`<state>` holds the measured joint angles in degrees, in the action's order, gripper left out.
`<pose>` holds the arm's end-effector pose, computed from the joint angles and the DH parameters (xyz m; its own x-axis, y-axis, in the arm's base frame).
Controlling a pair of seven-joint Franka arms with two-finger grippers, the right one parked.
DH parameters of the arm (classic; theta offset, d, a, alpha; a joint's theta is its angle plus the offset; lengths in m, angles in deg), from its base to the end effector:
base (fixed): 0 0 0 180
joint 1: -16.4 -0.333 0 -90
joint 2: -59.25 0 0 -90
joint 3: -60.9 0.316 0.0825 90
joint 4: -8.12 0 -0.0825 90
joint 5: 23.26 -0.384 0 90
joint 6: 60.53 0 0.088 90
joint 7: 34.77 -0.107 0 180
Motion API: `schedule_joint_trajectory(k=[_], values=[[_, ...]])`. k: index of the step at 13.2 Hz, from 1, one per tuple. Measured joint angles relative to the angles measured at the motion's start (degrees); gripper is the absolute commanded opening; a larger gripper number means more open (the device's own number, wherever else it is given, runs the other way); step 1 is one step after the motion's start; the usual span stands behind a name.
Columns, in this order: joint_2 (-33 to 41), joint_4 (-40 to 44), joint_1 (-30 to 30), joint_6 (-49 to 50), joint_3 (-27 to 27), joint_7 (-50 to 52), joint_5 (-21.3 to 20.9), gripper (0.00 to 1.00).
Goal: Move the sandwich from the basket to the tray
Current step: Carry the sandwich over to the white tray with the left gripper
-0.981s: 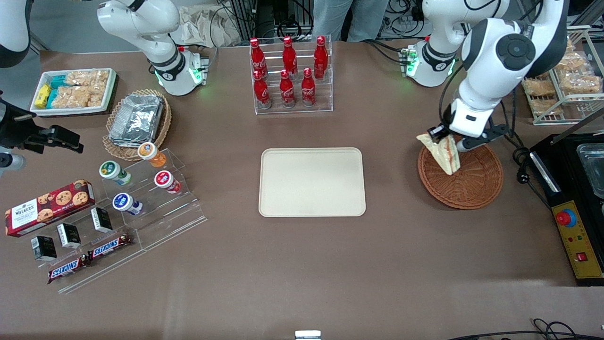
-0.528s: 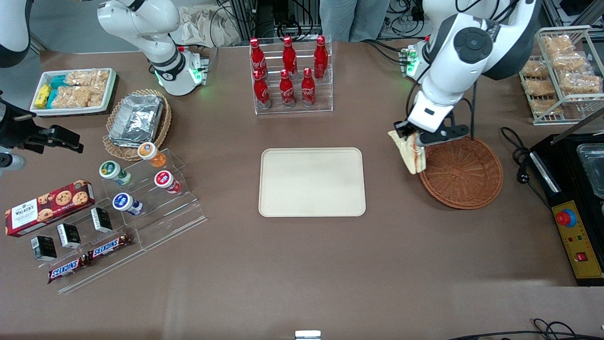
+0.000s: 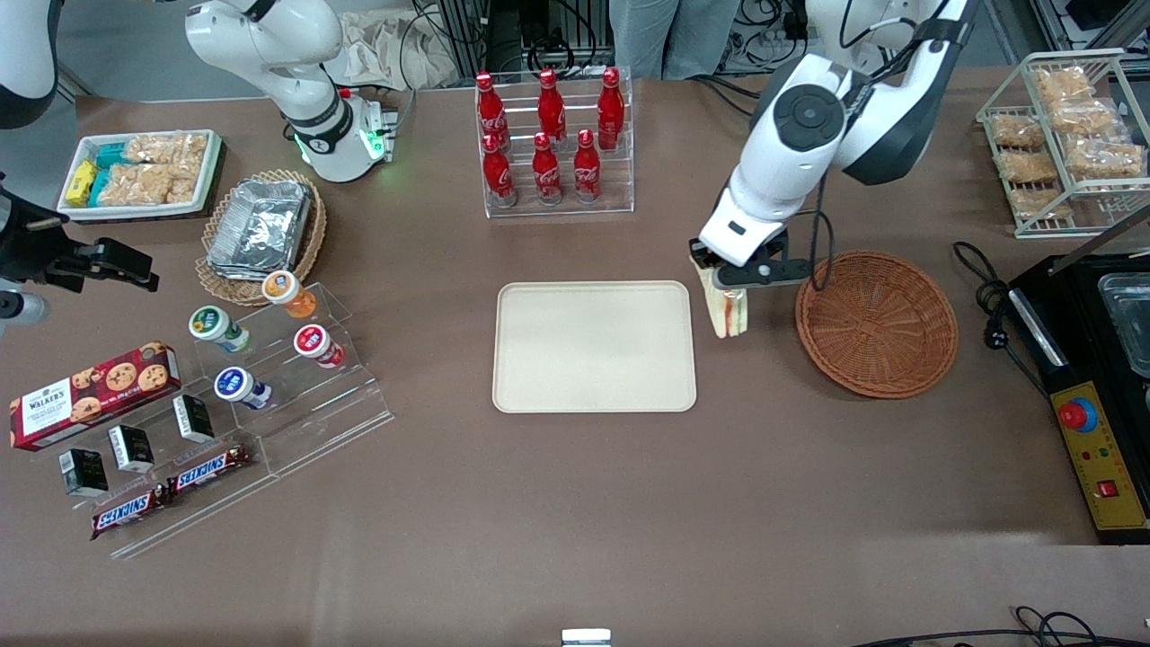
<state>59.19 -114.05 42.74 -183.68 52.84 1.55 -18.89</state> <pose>0.4450 -0.3085 0.4084 0.9969 0.0738 -0.0264 0.0753 -0.9953 0.0608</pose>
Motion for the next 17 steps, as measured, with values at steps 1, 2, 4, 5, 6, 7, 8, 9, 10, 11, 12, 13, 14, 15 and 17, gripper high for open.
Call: schedule_joint_trajectory(k=[1, 2, 4, 5, 6, 7, 8, 9, 10, 11, 12, 13, 14, 15, 17], values=[[-1.13, 0.07, 0.88, -1.21, -0.01, 0.00, -0.02, 0.00], [-2.19, 0.10, 1.53, -2.28, -0.01, -0.03, -0.22, 0.00], [-4.23, 0.13, 2.49, -4.09, -0.01, -0.06, -1.81, 0.00], [-5.35, 0.14, 2.90, -4.94, 0.00, -0.07, -2.66, 0.00], [-6.55, 0.16, 3.36, -5.99, 0.00, -0.07, -3.42, 0.00], [-7.75, 0.16, 3.75, -7.16, 0.00, -0.07, -3.99, 0.00], [-9.01, 0.15, 3.96, -8.71, 0.00, -0.09, -4.67, 0.00], [-10.41, 0.14, 4.10, -10.56, 0.01, -0.10, -5.36, 0.00], [-11.87, 0.15, 4.31, -12.05, 0.01, -0.17, -5.63, 0.00], [-13.23, 0.16, 4.59, -12.98, 0.01, -0.25, -5.95, 0.00], [-14.48, 0.17, 4.85, -13.70, 0.01, -0.25, -6.72, 0.00], [-15.68, 0.17, 4.99, -14.45, 0.01, -0.25, -7.37, 0.00], [-16.87, 0.18, 5.02, -15.16, 0.01, -0.26, -7.72, 0.00], [-17.94, 0.18, 5.02, -15.64, 0.01, -0.27, -7.97, 0.00], [-19.43, 0.21, 5.02, -16.20, 0.01, -0.27, -8.89, 0.00]])
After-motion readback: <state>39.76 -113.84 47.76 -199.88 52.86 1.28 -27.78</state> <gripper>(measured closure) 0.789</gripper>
